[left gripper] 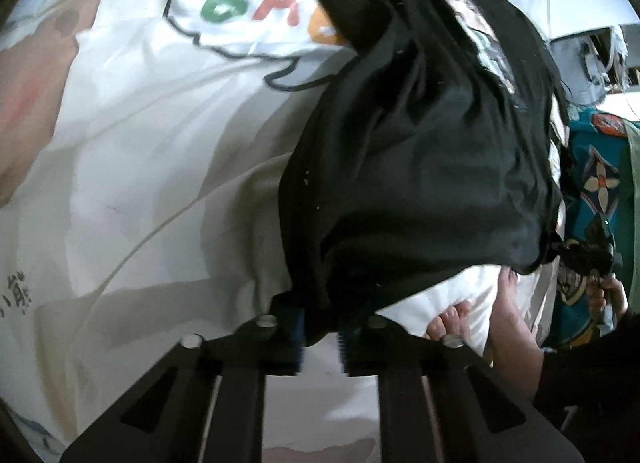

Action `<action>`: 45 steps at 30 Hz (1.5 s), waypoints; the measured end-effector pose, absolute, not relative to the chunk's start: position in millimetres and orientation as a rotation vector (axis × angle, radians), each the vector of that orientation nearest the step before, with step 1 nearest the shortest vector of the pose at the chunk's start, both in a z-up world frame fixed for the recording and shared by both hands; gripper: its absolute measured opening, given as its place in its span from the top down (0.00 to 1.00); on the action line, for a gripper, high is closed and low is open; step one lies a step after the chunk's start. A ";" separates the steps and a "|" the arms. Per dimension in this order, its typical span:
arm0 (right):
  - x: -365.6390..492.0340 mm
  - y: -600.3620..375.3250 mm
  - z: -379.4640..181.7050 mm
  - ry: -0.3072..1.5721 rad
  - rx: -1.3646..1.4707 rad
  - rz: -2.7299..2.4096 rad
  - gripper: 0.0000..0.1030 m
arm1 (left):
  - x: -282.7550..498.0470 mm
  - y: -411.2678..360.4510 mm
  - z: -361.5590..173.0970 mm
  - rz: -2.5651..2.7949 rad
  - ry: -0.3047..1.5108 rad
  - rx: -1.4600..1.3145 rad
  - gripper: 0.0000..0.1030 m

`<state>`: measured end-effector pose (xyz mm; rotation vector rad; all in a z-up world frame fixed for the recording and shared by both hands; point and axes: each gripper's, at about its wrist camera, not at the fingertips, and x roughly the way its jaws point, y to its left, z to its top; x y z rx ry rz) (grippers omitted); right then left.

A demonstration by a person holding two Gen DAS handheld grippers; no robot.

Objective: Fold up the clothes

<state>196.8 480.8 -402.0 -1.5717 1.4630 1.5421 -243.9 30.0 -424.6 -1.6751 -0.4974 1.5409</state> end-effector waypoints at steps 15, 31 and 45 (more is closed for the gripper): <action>203.0 462.0 -347.0 1.328 -1.551 1.632 0.97 | -251.8 -14.4 -343.9 1.606 -0.456 -1.622 0.95; 202.6 437.7 -305.1 1.264 -1.623 1.707 0.97 | -256.2 -46.1 -332.4 1.619 -0.488 -1.711 0.95; 224.2 432.9 -342.7 1.224 -1.706 1.559 0.98 | -242.1 -21.0 -401.9 1.588 -0.499 -1.873 0.95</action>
